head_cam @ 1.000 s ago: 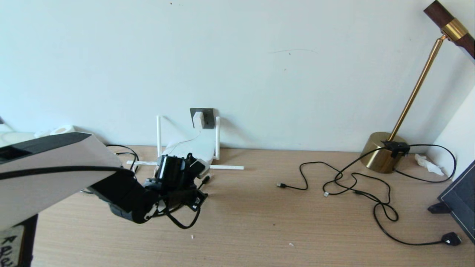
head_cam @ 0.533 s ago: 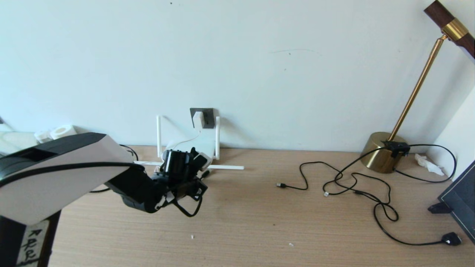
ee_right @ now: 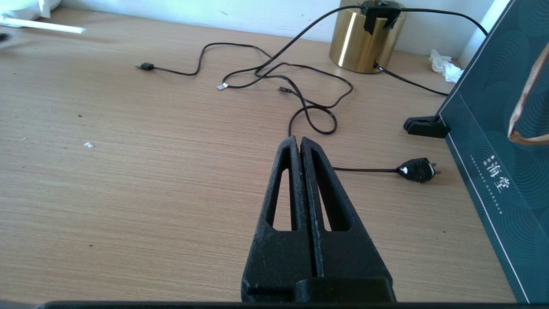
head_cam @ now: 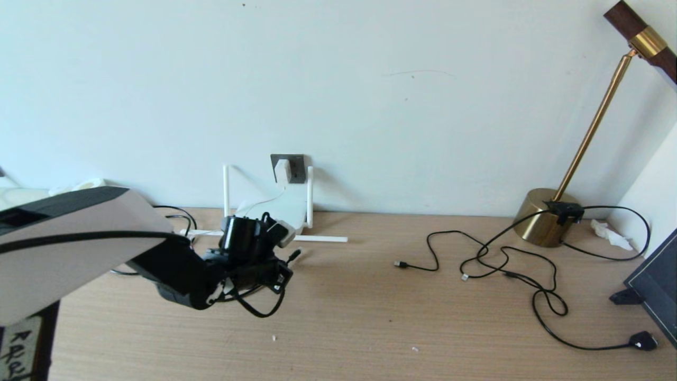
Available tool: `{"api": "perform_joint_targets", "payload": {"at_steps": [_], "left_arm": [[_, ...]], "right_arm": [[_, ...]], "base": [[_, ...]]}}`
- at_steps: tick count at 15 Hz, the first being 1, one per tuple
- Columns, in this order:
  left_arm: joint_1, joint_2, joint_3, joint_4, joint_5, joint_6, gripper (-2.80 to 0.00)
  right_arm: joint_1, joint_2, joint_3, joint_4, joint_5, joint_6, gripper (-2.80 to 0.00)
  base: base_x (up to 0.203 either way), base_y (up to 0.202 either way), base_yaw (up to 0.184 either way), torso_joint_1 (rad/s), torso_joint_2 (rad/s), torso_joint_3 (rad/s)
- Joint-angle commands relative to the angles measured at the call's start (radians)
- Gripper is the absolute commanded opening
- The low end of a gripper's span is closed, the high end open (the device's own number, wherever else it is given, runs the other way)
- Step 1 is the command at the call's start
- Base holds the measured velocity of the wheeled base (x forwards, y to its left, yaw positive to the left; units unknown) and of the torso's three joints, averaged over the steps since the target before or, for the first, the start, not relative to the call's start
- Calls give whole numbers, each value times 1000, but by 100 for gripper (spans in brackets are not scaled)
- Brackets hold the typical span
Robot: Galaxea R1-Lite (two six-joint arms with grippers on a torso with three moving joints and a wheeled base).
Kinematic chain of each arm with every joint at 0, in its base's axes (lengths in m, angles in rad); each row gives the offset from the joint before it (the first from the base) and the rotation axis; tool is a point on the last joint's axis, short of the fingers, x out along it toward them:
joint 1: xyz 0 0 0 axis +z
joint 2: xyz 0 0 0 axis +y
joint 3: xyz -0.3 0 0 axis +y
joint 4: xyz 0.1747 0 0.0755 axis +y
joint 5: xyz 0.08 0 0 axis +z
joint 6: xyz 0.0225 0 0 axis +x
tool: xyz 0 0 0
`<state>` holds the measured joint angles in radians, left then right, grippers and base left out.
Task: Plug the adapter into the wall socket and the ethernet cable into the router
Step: Align cable and router interface
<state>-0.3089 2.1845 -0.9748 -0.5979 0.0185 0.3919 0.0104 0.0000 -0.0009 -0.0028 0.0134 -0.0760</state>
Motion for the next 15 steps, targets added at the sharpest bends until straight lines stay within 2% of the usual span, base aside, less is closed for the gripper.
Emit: {"api": "perform_joint_targets", "payload": {"at_steps": [1, 2, 5, 8, 10, 12, 13, 15], "left_arm": [[41, -102, 39, 56, -101, -117, -280], [53, -132, 46, 85, -133, -177, -280], [105, -211, 105, 137, -196, -207, -280], [180, -299, 172, 312, -279, -206, -280], [252, -336, 180, 499, -372, -214, -280], [323, -336, 140, 685, -451, -254, -280], [354, -329, 124, 736, -491, -271, -280], [363, -307, 128, 741, -508, -277, -280]], "right_arm": [[0, 0, 1, 0, 0, -1, -280], [0, 0, -1, 0, 0, -2, -280], [0, 0, 1, 0, 0, -1, -280], [0, 0, -1, 0, 0, -1, -280], [0, 0, 1, 0, 0, -1, -280], [0, 0, 0, 0, 0, -1, -280], [0, 0, 1, 0, 0, -1, -280], [0, 0, 1, 0, 0, -1, -280]], "base": [[0, 0, 0, 0, 0, 0], [0, 0, 0, 0, 0, 0], [0, 0, 0, 0, 0, 0], [0, 0, 0, 0, 0, 0], [0, 0, 0, 0, 0, 0], [0, 0, 0, 0, 0, 0], [0, 0, 0, 0, 0, 0], [0, 0, 0, 0, 0, 0]]}}
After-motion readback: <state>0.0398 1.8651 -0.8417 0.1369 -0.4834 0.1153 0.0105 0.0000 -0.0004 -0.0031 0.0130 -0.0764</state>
